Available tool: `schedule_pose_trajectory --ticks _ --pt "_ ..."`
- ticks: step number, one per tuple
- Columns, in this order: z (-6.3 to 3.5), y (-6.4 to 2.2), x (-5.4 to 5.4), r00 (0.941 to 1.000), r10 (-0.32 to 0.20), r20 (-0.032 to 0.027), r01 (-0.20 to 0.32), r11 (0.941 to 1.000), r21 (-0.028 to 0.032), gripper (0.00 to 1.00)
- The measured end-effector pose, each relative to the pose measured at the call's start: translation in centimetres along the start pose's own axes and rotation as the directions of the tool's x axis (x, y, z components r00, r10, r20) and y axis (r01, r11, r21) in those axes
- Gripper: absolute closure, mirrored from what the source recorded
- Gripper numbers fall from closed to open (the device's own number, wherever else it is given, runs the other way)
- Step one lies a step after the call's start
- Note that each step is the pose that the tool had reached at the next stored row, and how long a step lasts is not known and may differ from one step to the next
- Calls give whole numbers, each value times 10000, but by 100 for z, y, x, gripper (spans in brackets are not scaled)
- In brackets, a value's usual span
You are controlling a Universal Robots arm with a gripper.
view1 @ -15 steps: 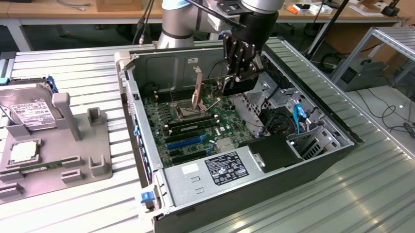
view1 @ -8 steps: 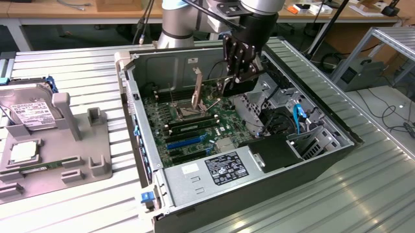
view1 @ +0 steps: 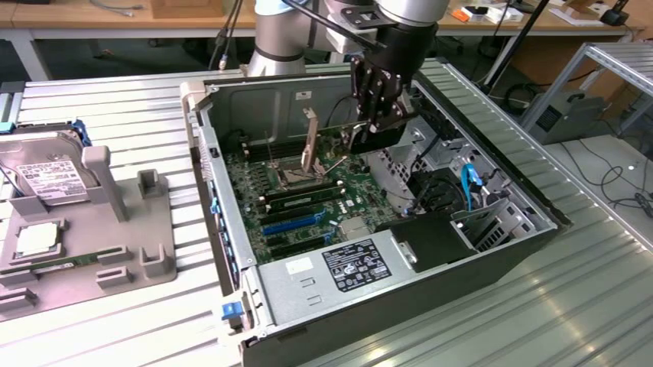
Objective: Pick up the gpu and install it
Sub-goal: 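Insert the gpu into the slot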
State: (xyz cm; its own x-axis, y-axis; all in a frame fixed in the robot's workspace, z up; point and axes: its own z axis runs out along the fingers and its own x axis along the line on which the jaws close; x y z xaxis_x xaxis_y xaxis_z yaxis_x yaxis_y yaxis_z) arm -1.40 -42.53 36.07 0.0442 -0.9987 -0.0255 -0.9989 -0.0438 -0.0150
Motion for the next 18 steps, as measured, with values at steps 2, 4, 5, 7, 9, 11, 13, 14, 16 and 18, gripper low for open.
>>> schedule_pose_trajectory --ticks 2,4,5,7,9,11,13,14,16,18 --pt "3 1 6 10000 -1 4 1 10000 0 73" --pt "6 2 11 10000 -1 7 1 10000 0 73" --pt "9 3 16 10000 -1 10 1 10000 0 73" --pt "14 5 26 10000 -1 16 1 10000 1 73" --pt "19 7 33 10000 -1 21 1 10000 1 73" --pt "22 8 39 10000 -1 25 1 10000 1 73" --pt "26 10 46 10000 -1 28 1 10000 1 73" --pt "28 11 48 10000 -1 30 1 10000 2 73" --pt "32 13 57 10000 -1 34 1 10000 1 73" --pt "38 13 65 10000 -1 39 1 10000 2 73"
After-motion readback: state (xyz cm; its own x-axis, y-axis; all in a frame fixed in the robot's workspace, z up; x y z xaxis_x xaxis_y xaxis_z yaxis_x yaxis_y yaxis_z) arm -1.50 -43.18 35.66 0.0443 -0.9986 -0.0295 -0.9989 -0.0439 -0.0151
